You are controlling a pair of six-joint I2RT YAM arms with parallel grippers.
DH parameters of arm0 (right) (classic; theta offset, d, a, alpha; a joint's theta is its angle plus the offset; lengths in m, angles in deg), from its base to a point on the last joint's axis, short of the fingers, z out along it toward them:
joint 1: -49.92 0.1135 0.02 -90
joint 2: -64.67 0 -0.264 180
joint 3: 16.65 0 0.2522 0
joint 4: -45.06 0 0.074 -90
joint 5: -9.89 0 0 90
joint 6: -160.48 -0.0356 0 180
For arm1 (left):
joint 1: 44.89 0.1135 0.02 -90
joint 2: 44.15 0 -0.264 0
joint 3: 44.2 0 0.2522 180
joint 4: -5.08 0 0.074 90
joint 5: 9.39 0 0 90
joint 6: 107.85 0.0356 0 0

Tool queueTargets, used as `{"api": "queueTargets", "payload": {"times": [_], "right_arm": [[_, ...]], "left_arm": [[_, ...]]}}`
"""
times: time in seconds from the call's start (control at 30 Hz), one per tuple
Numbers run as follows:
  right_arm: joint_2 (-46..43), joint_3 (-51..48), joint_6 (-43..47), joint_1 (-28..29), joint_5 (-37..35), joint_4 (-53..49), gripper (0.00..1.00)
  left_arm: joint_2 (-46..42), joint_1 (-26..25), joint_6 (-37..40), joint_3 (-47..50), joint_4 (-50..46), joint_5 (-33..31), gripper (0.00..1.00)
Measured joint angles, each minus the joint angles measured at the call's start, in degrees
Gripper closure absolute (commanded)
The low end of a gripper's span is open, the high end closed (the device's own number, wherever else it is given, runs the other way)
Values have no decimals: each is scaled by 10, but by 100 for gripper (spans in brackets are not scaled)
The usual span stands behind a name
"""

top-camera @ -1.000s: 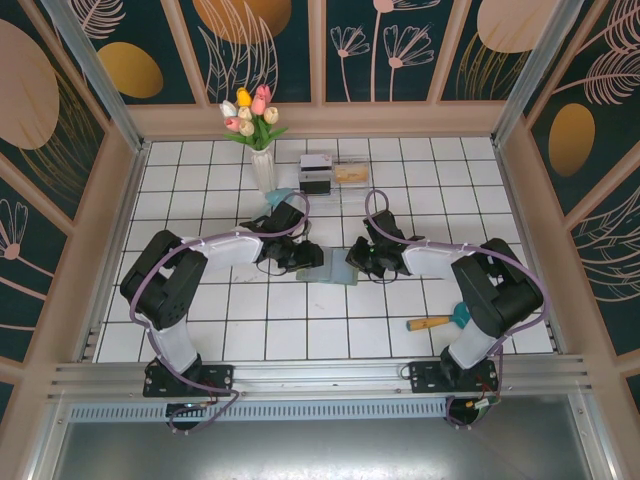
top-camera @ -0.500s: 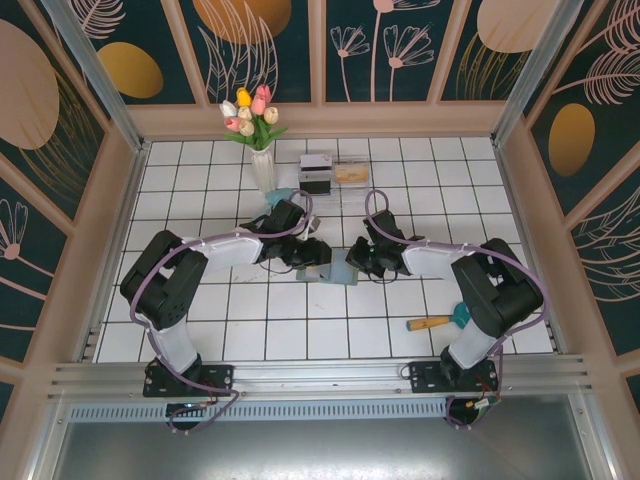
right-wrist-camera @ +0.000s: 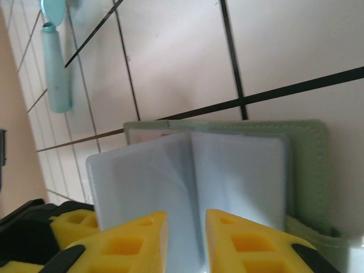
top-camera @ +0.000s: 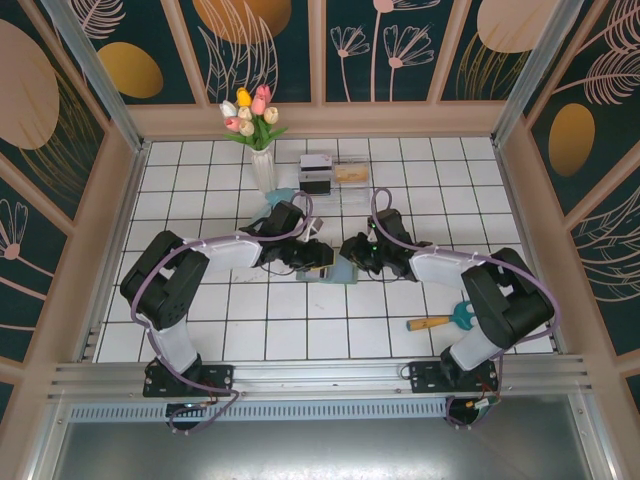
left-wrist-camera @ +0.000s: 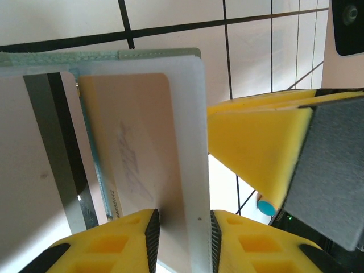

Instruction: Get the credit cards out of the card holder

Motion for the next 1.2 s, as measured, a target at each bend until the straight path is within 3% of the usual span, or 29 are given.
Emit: {"api": "queueTargets", "payload": {"times": [0.67, 0.87, 1.2], "right_arm": [[-31, -29, -30, -30, 17, 38, 70], [-47, -16, -17, -24, -30, -12, 72], [-25, 39, 2, 19, -64, -57, 77]], "left_arm": [[1, 0, -15, 12, 51, 34, 64], [-9, 0, -10, 12, 37, 9, 62], [-21, 12, -18, 15, 28, -31, 78]]}}
